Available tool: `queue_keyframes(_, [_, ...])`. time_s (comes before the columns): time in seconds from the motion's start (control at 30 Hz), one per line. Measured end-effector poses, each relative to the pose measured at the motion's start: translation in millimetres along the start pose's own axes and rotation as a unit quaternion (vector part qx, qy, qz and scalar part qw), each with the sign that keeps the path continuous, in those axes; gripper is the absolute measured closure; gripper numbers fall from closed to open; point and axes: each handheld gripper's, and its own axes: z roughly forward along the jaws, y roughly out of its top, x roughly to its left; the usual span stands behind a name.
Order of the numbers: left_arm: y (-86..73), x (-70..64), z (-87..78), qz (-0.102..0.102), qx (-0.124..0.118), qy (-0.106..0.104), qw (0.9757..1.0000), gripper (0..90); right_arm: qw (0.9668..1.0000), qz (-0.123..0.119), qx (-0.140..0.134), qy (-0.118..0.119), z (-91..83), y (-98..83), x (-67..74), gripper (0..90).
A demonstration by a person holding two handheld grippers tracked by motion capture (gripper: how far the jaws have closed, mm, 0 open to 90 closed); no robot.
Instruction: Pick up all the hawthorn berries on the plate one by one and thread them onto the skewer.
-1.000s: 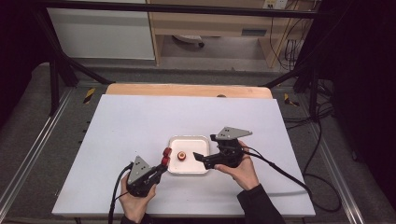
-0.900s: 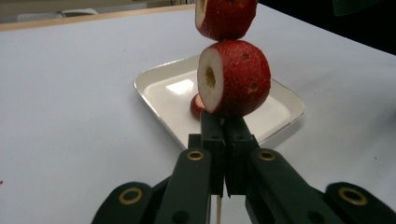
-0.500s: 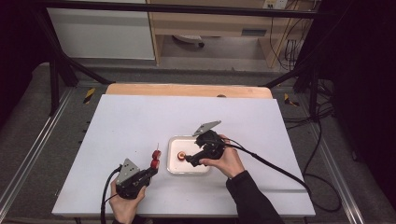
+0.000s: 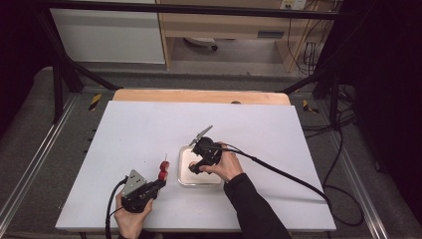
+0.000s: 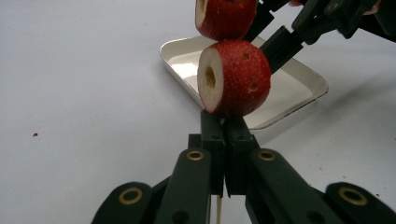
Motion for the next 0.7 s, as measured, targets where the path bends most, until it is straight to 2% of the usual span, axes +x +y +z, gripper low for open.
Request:
queue_keyframes(0.4, [0.9,0.1,1.1,0.003,0.009,-0.001,1.0000,88.9,0.9996,-0.011,0.020,0.013,20.5,3.4,-3.1,44.0])
queue_keyframes(0.7, [0.6,0.4,2.4,0.004,0.015,-0.003,0.9999,88.9,0.9991,-0.028,0.025,0.020,24.4,3.2,-4.2,53.1])
